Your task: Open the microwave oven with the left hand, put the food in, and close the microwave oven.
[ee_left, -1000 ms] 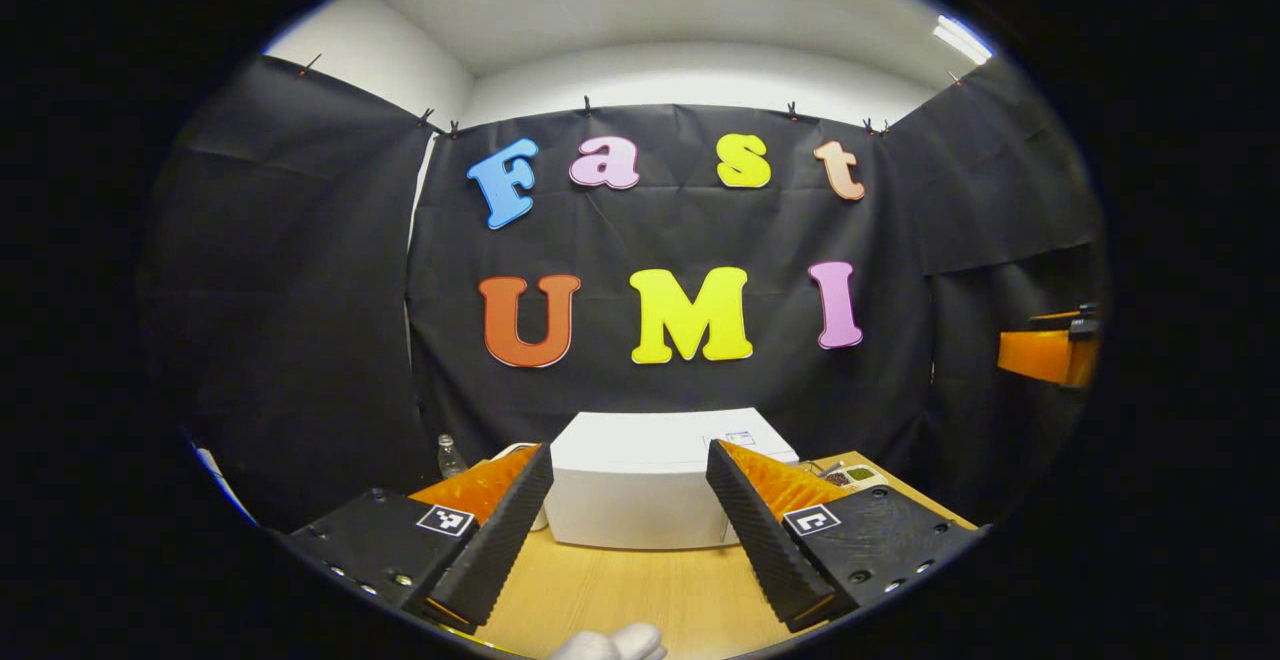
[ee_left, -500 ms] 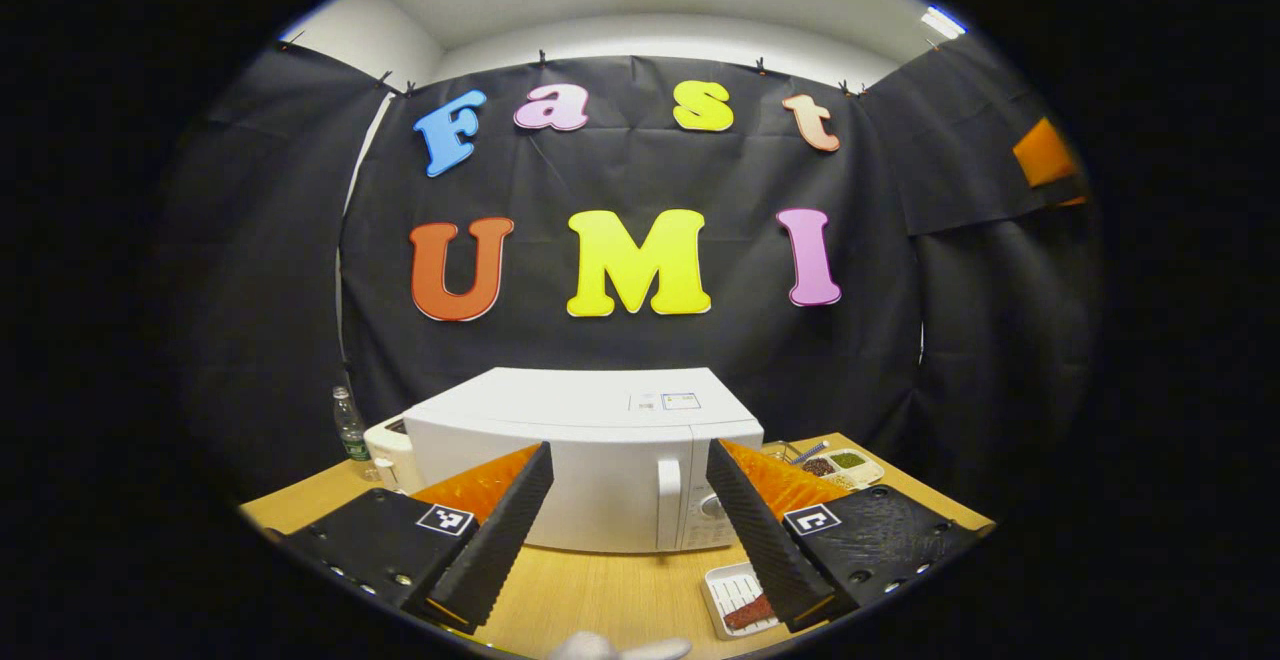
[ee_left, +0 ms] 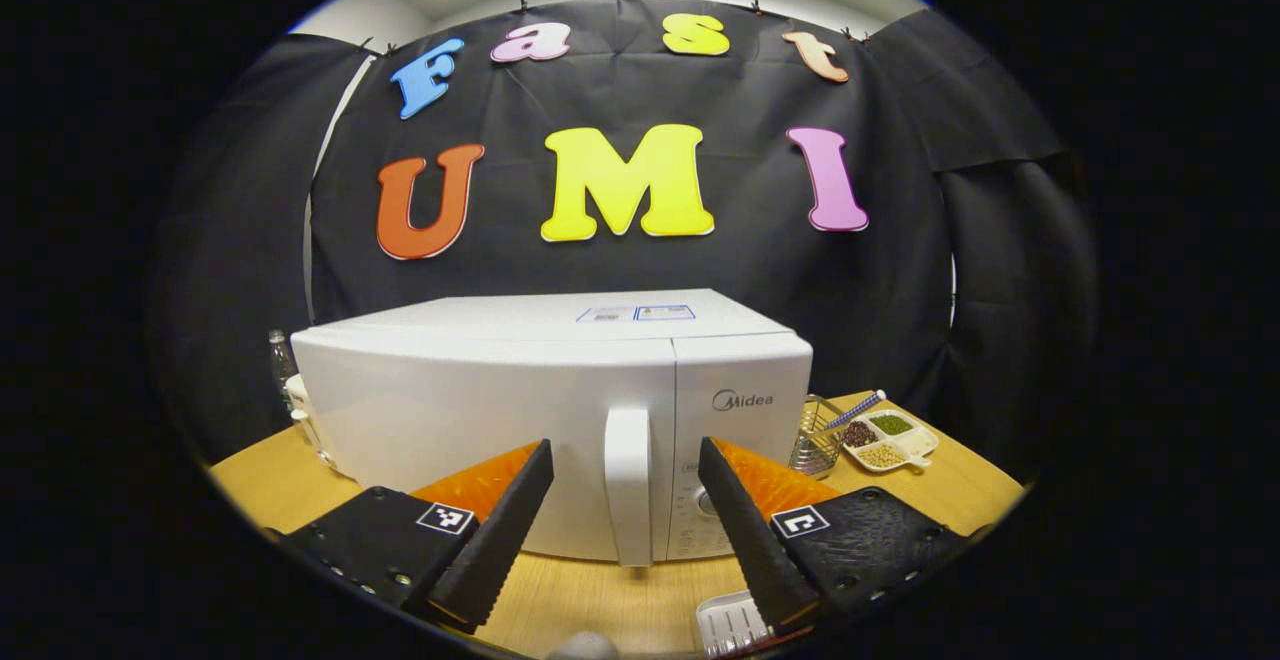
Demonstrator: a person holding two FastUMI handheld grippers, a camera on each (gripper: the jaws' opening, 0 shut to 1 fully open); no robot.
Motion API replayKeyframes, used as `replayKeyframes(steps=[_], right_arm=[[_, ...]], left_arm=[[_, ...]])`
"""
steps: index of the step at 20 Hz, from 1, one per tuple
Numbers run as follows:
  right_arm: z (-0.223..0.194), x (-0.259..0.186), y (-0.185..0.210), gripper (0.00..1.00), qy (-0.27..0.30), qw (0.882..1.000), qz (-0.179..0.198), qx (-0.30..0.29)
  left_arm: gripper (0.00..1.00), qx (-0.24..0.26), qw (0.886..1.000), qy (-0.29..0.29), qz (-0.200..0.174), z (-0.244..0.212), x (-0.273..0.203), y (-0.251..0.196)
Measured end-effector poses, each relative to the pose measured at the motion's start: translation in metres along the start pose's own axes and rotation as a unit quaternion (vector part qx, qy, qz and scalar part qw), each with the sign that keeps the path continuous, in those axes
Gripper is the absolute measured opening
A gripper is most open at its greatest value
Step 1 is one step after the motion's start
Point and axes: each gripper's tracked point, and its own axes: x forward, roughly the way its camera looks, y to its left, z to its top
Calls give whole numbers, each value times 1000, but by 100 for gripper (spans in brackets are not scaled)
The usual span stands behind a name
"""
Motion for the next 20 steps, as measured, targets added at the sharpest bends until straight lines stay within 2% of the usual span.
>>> replayKeyframes(steps=[1,2,3,4,5,6,7,8,9,10,11,12,14,15,18,19,20], right_arm=[[-1,2,-1,91,1,1000,-2,0],[-2,3,-2,100,3,1000,-2,0],[-4,6,-2,100,6,1000,-2,0],[-4,7,-2,100,7,1000,-2,1],[-4,9,-1,91,8,1000,-2,3],[-5,10,0,100,8,1000,0,5],[-7,12,2,100,10,1000,2,5],[-7,12,3,91,11,1000,2,4],[-8,12,3,100,12,1000,1,2],[-8,11,3,100,13,1000,-1,1],[-8,10,4,100,12,1000,-1,0],[-8,9,5,100,12,1000,-1,0],[-8,6,6,100,12,1000,0,1],[-7,5,7,100,11,1000,0,1],[-6,2,10,100,9,1000,2,2],[-5,-1,12,100,7,1000,4,4],[-4,-3,16,100,6,1000,6,5]], left_arm=[[85,-1,1000,6,2,-5,1,0],[80,-5,1000,13,-4,-9,3,-2],[69,-10,1000,17,-17,-12,4,-7],[64,-10,1000,19,-20,-13,5,-8],[41,-8,1000,17,-13,-13,5,-5],[44,-6,1000,14,-5,-14,7,2],[29,-13,1000,10,-11,-13,8,0],[15,-17,1000,8,-15,-12,5,-1],[27,-17,1000,6,-18,-14,6,-2],[22,-13,1000,4,-18,-13,7,-1],[10,-11,1000,5,-18,-13,6,0],[17,-10,1000,2,-19,-12,7,1],[16,-12,1000,7,-22,-14,8,0],[13,-8,1000,8,-21,-14,6,0],[12,-1,1000,10,-28,-13,5,2],[4,-6,999,14,-31,-13,4,1],[12,-6,999,16,-34,-14,4,0]])
